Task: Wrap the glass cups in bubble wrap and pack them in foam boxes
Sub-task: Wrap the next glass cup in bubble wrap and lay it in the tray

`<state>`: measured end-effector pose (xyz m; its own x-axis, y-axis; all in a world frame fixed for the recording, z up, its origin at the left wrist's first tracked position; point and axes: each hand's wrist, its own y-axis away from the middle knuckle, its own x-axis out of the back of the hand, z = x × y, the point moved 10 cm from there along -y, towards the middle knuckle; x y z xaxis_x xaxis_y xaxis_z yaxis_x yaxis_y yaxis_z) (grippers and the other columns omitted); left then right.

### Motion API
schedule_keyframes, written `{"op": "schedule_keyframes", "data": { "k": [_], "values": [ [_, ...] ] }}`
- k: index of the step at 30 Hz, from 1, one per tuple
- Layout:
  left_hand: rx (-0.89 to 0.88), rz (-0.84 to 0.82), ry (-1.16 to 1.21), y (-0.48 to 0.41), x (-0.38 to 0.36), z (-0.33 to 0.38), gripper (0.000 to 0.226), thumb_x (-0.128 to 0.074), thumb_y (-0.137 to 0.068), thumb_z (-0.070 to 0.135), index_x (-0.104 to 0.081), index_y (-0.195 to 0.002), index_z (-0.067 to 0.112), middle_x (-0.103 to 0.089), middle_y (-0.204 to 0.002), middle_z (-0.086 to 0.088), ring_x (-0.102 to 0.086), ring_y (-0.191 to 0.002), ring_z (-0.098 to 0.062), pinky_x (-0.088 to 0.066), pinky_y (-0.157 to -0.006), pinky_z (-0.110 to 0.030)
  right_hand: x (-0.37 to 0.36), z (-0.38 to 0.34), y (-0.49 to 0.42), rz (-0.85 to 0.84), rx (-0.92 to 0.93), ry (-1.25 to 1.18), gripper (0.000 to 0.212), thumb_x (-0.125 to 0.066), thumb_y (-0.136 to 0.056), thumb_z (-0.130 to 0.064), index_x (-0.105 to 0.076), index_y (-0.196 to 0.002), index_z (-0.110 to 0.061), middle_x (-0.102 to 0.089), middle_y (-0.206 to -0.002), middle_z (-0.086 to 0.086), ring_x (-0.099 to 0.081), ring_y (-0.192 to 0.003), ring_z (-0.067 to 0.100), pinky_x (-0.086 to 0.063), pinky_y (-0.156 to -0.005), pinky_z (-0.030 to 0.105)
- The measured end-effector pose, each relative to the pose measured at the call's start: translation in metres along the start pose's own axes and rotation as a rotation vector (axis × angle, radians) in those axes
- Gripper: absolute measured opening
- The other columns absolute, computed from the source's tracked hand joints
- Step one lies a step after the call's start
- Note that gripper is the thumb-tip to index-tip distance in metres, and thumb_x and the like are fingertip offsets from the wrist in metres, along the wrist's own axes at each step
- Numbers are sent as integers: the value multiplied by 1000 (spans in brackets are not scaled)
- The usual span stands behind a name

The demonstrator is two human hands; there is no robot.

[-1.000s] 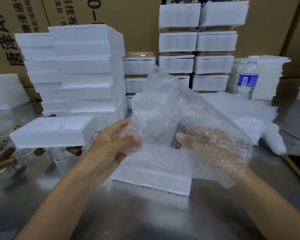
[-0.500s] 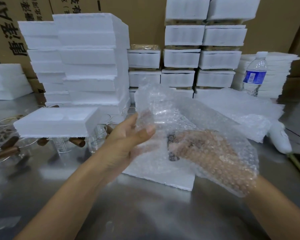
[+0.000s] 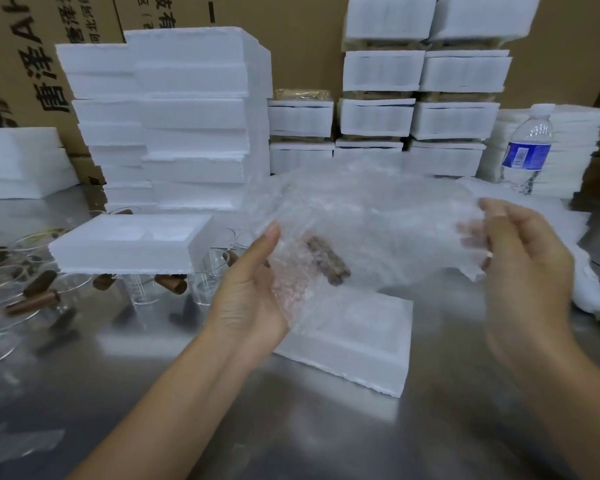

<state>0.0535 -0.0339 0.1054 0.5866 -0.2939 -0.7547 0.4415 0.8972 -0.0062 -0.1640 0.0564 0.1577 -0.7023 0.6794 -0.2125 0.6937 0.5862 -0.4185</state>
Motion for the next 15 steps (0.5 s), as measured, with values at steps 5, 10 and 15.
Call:
{"op": "schedule_keyframes", "data": {
  "k": [5, 10, 15],
  "values": [
    [-132, 27, 144, -8, 13, 18, 60, -69, -68, 27, -60, -126, 13, -68, -117, -10, -60, -116, -27, -38, -109, -43, -30, 30, 12, -232, -246, -169, 56, -31, -81, -64, -59, -95, -17, -67, -72, 4, -65, -66, 14, -52, -66, 21],
    [-135, -59, 55, -4, 1, 12, 26, -63, -75, 23, -76, -95, 14, -72, -101, -8, -69, -92, -23, -57, -83, -33, -82, 33, 51, -677, -215, -44, 49, -74, -64, -59, -61, -89, -20, -70, -74, -3, -70, -70, 18, -55, -67, 20],
    [-168, -39, -77, -4, -4, 1, 61, -72, -63, 7, -50, -120, 6, -64, -122, -11, -63, -111, -26, -53, -92, -34, -59, 18, 36, -479, -36, 4, 36, -62, -62, -53, -70, -73, -20, -72, -75, -6, -66, -73, 9, -53, -75, 23]
  ]
}}
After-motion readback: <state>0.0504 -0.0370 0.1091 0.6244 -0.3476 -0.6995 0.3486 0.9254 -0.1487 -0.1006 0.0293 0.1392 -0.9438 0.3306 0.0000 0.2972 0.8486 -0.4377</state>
